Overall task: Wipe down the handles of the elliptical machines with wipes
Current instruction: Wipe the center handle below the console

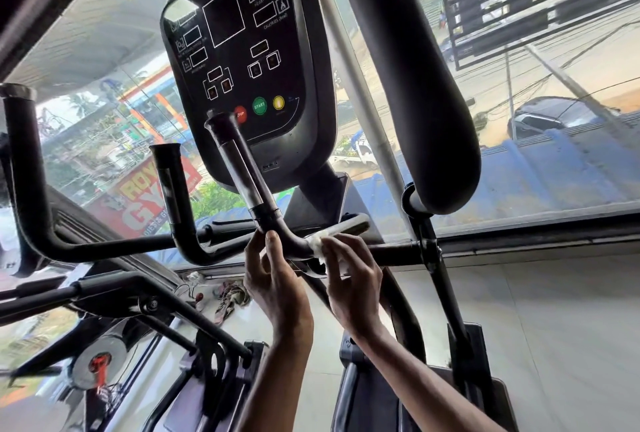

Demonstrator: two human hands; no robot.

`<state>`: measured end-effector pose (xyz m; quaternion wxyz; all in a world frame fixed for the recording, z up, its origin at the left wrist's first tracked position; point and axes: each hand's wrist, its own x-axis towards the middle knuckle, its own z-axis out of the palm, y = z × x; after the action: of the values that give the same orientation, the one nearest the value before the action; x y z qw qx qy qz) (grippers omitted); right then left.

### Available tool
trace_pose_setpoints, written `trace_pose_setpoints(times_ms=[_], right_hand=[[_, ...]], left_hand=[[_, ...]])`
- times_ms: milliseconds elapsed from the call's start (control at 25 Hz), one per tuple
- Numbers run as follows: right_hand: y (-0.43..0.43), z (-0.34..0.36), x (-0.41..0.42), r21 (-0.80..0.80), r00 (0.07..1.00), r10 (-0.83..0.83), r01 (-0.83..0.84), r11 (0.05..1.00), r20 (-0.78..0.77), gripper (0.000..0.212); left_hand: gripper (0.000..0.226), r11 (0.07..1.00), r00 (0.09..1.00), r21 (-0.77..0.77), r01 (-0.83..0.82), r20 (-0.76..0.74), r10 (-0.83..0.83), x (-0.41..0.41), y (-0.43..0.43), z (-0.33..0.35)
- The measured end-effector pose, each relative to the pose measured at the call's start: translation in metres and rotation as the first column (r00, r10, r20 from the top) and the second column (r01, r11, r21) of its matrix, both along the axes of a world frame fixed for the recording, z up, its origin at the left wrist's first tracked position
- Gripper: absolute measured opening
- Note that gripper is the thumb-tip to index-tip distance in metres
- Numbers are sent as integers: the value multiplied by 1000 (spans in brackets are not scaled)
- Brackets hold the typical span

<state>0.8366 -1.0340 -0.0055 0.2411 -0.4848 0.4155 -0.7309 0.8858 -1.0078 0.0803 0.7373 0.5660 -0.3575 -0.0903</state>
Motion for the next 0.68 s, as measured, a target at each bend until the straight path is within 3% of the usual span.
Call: trace_pose_setpoints(times_ms=[160, 320, 400, 520, 680], right_hand=[[-10, 1, -6, 85, 999, -38, 37, 996, 10, 12], [11, 19, 5, -82, 994, 84, -89, 993, -64, 11], [4, 12, 0, -52, 996, 59, -63, 997, -72, 11], [-1, 22, -4, 38, 998, 9, -7, 999, -62, 13], [11, 74, 12, 15, 988, 145, -146, 989, 51, 10]], left_hand=[[15, 1000, 1000, -9, -7, -10, 7, -3, 3, 1], [17, 999, 998, 26, 22, -51, -20, 4, 0, -1], [13, 998, 999, 54, 36, -43, -34, 9, 1, -1], [14, 993, 995, 69, 92, -41, -90, 13, 4, 2], [19, 988, 991, 77, 134, -11, -134, 15, 5, -2]])
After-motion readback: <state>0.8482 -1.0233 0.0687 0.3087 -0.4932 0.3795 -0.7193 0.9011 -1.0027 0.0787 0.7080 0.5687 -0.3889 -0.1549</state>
